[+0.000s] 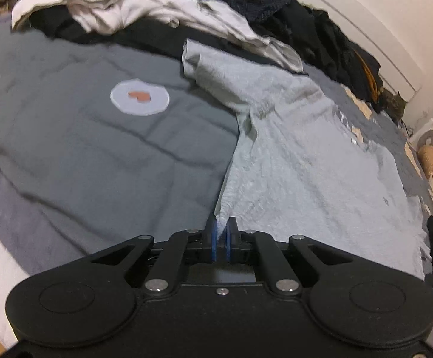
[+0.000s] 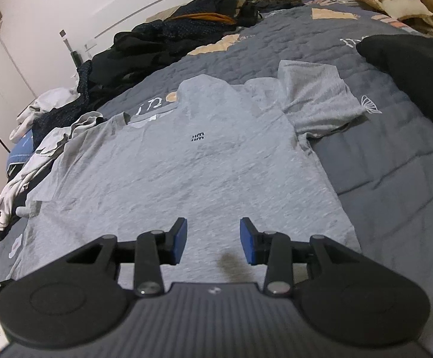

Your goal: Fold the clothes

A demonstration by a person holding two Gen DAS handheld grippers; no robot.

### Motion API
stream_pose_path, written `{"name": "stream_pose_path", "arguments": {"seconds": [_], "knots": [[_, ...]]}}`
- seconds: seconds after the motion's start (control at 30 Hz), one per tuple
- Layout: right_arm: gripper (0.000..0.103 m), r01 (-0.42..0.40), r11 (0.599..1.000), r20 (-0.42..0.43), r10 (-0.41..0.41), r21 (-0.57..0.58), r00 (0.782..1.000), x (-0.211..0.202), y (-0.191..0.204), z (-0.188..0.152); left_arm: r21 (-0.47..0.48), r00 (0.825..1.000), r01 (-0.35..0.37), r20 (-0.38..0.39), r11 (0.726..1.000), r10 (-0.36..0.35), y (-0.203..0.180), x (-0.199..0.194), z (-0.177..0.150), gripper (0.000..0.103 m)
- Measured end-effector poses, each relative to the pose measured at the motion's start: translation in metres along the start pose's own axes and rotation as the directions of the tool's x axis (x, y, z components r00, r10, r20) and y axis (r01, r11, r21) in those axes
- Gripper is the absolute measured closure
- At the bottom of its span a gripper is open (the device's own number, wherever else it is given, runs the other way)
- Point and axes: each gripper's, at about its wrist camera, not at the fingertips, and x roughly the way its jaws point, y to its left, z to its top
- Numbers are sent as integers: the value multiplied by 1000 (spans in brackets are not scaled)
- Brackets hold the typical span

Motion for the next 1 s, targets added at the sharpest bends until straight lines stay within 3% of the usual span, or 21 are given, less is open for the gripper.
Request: {"name": "stream_pose_path", "arguments": {"seconds": [0.1, 0.17, 0.23, 0.3, 0.37, 0.47, 0.6, 0.67, 0.8, 1.0], "knots": [[65, 4, 1000, -5, -4, -16, 1000, -2, -1, 0, -59, 1000, -14, 17, 998, 15, 9, -9, -4, 90], [65, 11, 1000, -7, -11, -24, 1000, -4, -2, -1, -96, 1000, 18, 27, 995, -16, 13, -16, -7, 85], [65, 13, 1000, -5, -13, -12, 1000, -7, -4, 0, -113, 998, 49, 44, 992, -44, 12, -21, -10, 62], [65, 14, 1000, -2, -14, 5, 1000, -10, -6, -1, -104, 996, 74, 57, 992, -68, 6, -22, -14, 54], [65, 17, 1000, -3, -17, 17, 1000, -14, -6, -5, -105, 995, 89, 60, 991, -83, 0, -20, -17, 54], [65, 25, 999, -8, -25, 32, 1000, -20, -8, -12, -189, 993, 120, 34, 975, -115, 3, -8, -24, 54], [65, 10, 988, -27, -6, 154, 1000, -27, -23, -23, -248, 992, 125, 23, 961, -123, 3, 6, -27, 54], [65, -2, 971, -36, 11, 239, 999, -28, -35, -29, -273, 992, 126, 19, 954, -125, 3, 12, -28, 54], [65, 48, 946, -53, -33, 320, 998, -26, -54, -32, -318, 992, 124, 10, 940, -127, 2, 25, -30, 54], [65, 54, 868, -27, -47, 494, 999, -33, -86, -41, -329, 992, 124, 16, 936, -126, -3, 30, -30, 54]]}}
